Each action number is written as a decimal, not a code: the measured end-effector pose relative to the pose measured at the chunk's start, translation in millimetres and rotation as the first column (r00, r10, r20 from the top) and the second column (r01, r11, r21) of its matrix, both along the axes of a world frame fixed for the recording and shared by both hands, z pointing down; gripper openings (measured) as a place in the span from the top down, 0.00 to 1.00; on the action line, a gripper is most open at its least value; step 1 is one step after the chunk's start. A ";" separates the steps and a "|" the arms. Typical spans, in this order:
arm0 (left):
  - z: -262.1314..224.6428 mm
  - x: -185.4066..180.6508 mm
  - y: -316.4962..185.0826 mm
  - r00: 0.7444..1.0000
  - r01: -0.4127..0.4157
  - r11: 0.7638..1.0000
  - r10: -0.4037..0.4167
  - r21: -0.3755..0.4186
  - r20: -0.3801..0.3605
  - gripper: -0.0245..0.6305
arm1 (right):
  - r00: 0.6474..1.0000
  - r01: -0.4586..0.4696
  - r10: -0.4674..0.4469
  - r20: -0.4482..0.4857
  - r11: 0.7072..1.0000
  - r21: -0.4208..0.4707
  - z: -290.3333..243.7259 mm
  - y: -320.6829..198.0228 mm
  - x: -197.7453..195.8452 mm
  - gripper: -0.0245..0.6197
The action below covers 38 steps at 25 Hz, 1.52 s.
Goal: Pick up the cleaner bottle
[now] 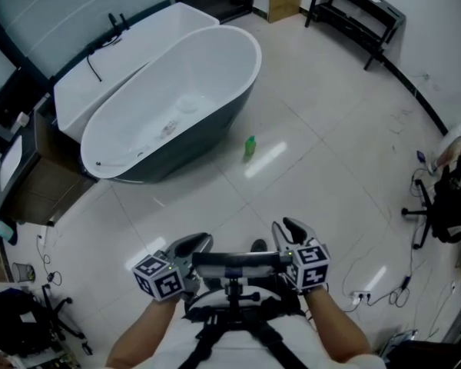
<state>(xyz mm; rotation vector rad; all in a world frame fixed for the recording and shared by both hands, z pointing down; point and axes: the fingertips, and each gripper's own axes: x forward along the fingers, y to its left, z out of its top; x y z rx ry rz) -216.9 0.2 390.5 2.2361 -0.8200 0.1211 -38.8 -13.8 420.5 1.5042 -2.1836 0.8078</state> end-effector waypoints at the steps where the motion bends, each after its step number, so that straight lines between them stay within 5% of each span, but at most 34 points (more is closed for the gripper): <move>1: 0.5 8.3 -4.7 1.000 -0.003 1.000 0.003 -0.001 0.001 0.85 | 1.000 0.002 -0.002 0.001 1.000 0.000 -0.2 -4.3 7.3 0.78; 8: -6.6 63.9 -36.1 1.000 0.005 0.999 -0.005 0.033 0.003 0.85 | 0.999 0.032 -0.032 0.006 0.999 -0.013 3.7 -23.2 59.2 0.78; 21: -10.5 91.3 -46.6 0.997 -0.064 0.998 0.063 0.024 0.046 0.85 | 0.998 -0.009 0.009 0.061 1.000 -0.003 0.9 -32.1 73.5 0.78; 38: -9.9 19.8 -62.3 0.990 -0.139 0.990 0.139 0.023 0.021 0.85 | 0.997 -0.075 0.076 0.011 0.997 -0.013 -6.6 -29.4 0.5 0.78</move>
